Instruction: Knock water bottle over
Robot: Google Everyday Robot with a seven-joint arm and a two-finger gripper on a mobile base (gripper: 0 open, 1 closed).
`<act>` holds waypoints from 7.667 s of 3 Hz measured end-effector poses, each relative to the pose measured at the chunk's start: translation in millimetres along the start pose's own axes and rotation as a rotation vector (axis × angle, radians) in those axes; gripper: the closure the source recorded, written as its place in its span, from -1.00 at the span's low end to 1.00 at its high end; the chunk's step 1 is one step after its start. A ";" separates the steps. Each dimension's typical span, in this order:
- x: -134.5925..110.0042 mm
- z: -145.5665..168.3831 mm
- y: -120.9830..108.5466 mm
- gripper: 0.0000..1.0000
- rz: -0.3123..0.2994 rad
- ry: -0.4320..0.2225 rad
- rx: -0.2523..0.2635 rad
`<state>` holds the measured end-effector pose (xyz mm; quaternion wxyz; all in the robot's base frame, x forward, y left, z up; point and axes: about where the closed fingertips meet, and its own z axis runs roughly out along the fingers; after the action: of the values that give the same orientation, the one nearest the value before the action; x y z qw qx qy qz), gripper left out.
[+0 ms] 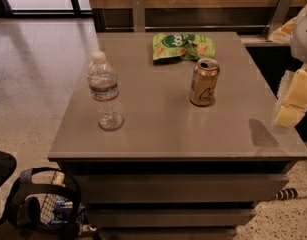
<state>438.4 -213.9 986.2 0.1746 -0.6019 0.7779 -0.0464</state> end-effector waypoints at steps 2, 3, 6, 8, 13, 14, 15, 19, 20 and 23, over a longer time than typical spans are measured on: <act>-10.9 3.5 -0.8 -1.00 0.009 -0.080 -0.006; -36.9 17.6 2.9 -1.00 0.024 -0.241 -0.019; -183.5 60.4 13.0 -1.00 0.142 -0.863 -0.058; -254.7 98.7 18.2 -1.00 0.263 -1.089 -0.129; -315.9 108.2 34.4 0.22 0.258 -1.302 -0.091; -317.8 107.2 35.8 0.67 0.253 -1.302 -0.092; -318.1 94.2 33.8 1.00 0.222 -1.252 -0.093; -332.1 -15.3 29.7 1.00 -0.115 -0.683 -0.069; -300.0 19.6 1.5 1.00 -0.023 -0.475 -0.078; -263.9 101.4 11.2 1.00 0.078 -0.230 -0.108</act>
Offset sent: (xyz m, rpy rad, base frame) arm 0.0126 0.0291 -0.0049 0.2296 -0.0238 0.0463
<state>517.8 54.5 945.3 0.2316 -0.5812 0.7768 0.0717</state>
